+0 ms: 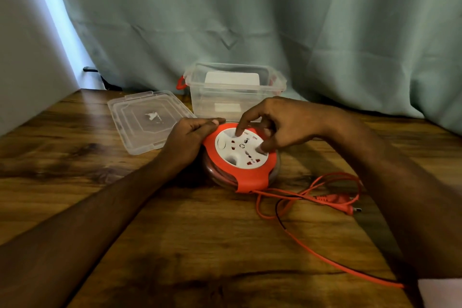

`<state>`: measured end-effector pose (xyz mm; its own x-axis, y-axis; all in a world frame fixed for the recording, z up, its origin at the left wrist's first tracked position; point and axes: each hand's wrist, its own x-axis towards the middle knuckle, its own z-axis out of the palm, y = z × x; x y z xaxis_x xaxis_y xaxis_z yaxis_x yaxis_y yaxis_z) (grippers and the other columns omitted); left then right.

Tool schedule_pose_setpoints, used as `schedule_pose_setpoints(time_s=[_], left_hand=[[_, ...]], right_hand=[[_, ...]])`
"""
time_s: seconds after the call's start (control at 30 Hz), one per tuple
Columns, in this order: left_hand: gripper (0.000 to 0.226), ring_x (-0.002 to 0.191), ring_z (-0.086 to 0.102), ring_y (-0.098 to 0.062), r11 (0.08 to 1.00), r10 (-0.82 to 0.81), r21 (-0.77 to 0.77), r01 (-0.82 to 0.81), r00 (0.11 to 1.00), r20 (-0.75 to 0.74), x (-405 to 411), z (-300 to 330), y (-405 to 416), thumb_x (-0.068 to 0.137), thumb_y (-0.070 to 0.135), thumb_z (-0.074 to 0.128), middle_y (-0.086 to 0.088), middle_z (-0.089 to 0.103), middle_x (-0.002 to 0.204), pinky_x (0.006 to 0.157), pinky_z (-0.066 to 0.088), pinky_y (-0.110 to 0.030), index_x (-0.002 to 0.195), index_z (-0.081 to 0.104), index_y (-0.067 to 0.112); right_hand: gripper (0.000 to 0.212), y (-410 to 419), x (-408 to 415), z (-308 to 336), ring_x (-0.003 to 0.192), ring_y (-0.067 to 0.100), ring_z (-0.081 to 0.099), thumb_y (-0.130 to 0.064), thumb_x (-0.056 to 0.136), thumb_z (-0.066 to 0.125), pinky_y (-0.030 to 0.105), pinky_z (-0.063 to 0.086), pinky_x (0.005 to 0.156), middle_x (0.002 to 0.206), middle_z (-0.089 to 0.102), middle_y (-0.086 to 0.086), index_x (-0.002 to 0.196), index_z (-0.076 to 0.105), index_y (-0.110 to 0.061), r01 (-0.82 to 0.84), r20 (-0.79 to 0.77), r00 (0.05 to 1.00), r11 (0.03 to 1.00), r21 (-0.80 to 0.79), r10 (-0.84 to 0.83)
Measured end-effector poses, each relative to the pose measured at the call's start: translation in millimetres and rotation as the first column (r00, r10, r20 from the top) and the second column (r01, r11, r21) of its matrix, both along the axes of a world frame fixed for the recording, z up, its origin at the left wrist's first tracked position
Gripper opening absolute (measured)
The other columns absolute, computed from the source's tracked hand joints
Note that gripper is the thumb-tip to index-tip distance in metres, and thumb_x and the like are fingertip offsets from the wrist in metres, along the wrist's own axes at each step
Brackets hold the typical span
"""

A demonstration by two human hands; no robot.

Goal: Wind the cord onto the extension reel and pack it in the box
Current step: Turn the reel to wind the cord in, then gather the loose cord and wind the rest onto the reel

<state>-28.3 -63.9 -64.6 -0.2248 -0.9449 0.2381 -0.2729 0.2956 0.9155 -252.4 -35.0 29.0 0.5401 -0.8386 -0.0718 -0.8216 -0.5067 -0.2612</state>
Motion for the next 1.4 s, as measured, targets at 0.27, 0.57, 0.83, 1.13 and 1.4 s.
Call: schedule_pose_setpoints(time_s=[0.27,0.57,0.83,1.13,1.4], left_hand=[[0.029,0.094,0.077,-0.016,0.999,-0.036,0.016,0.036,0.999,-0.017,0.3,-0.2,1.0,0.107,0.028,0.050,0.000,0.080,0.107,0.093,0.061,-0.043,0.122,0.074,0.022],[0.029,0.098,0.076,-0.022,1.000,-0.017,0.010,0.017,1.000,-0.010,2.0,-0.2,0.5,0.106,0.030,0.052,-0.001,0.079,0.109,0.097,0.058,-0.050,0.121,0.075,0.023],[0.030,0.097,0.076,-0.020,1.000,-0.024,0.001,0.024,1.000,-0.006,0.5,-0.5,0.0,0.106,0.029,0.051,-0.003,0.079,0.111,0.096,0.059,-0.047,0.124,0.074,0.019],[0.030,0.101,0.075,-0.015,1.000,-0.023,-0.019,0.023,1.000,0.016,0.9,-0.3,-0.8,0.106,0.031,0.051,0.002,0.078,0.115,0.098,0.059,-0.046,0.123,0.075,0.024],[0.030,0.101,0.076,-0.017,1.000,0.001,-0.026,-0.001,1.000,-0.006,3.4,0.6,-1.7,0.106,0.029,0.051,0.000,0.078,0.113,0.098,0.058,-0.047,0.123,0.075,0.021]], right_hand=[[0.061,-6.6,-4.8,-6.2,0.079,0.003,0.070,-0.028,0.080,0.082,0.033,0.060,0.077,0.101,0.075,-0.024,0.135,0.063,-0.047,-0.006,-0.034,0.999,1.000,0.027,0.007],[0.059,6.0,5.0,-2.6,0.070,-0.002,0.055,-0.071,0.063,0.084,0.023,0.038,0.059,0.076,0.054,-0.022,0.108,0.074,-0.034,0.107,-0.157,0.979,0.985,-0.138,-0.129],[0.064,6.9,12.8,-10.8,0.060,0.007,0.063,-0.081,0.059,0.076,0.033,0.049,0.056,0.063,0.069,-0.009,0.067,0.070,-0.018,0.106,-0.163,0.977,0.980,-0.167,-0.133],[0.048,13.9,30.3,-11.7,0.069,0.007,0.068,-0.072,0.083,0.064,0.022,0.046,0.056,0.077,0.066,-0.015,0.068,0.066,-0.027,0.093,-0.205,0.971,0.986,-0.135,-0.119],[0.043,7.6,12.1,-1.9,0.048,0.012,0.060,-0.050,0.097,0.063,0.020,0.046,0.053,0.058,0.071,-0.002,0.068,0.073,-0.019,0.154,-0.082,0.986,0.984,0.095,-0.146]])
